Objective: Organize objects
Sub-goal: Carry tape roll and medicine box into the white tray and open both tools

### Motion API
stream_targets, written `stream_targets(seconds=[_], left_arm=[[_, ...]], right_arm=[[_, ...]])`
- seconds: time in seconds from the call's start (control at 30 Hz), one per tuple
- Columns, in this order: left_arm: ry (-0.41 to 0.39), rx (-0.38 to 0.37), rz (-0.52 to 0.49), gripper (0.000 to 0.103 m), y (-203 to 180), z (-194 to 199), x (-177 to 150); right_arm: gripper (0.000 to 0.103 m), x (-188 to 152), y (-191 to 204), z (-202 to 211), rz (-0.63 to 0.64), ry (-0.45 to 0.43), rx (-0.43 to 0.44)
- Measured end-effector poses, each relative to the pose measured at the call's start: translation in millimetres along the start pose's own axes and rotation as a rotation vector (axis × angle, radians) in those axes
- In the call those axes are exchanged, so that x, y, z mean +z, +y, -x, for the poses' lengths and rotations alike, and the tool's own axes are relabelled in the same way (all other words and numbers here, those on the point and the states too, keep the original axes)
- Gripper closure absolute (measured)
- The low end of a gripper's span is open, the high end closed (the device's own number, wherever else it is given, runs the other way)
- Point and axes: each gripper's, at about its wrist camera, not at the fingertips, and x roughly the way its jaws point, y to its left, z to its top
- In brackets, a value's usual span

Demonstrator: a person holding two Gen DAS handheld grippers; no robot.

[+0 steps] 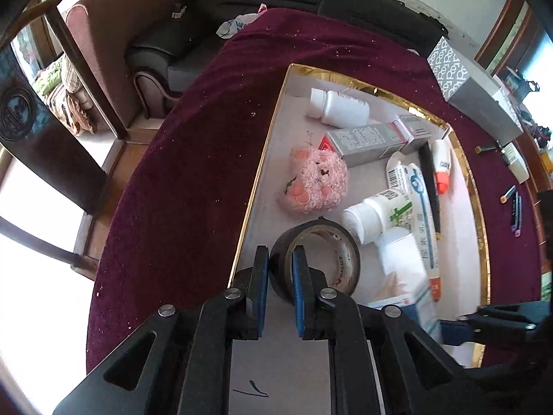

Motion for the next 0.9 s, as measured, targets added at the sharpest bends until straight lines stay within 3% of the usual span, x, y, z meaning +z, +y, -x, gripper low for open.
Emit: stream_targets(seconds=[0.2, 0.37, 0.53, 0.6, 0.9], left_arm=[[-0.023, -0.063, 0.033, 0.066, 1.1, 12.1, 4.6], [-0.065, -0.088, 0.067, 0.066, 8.2, 32.0, 9.9], [-0.158, -0.095, 0.127, 0.065, 24.4, 60.5, 12.8], [-0.182, -0.090, 0.150, 0.065, 29.3, 67.2, 12.7], [-0.189, -0.087, 0.182, 0.064, 27.0, 74.3, 6.8]], right_arm=[[0.070, -1.8, 0.2, -0.8, 0.005, 0.004, -0.023], [0.056, -2.3, 8.3, 4.2, 0.036, -0.012, -0.060], [0.055, -6.2, 23.2, 20.5, 0.102, -0.067, -0.127], [0.049, -7.7, 28.5, 26.8, 0.120, -0.093, -0.157], [0.049, -18.9, 21.8, 47.3, 0.113, -0.151, -0.200]])
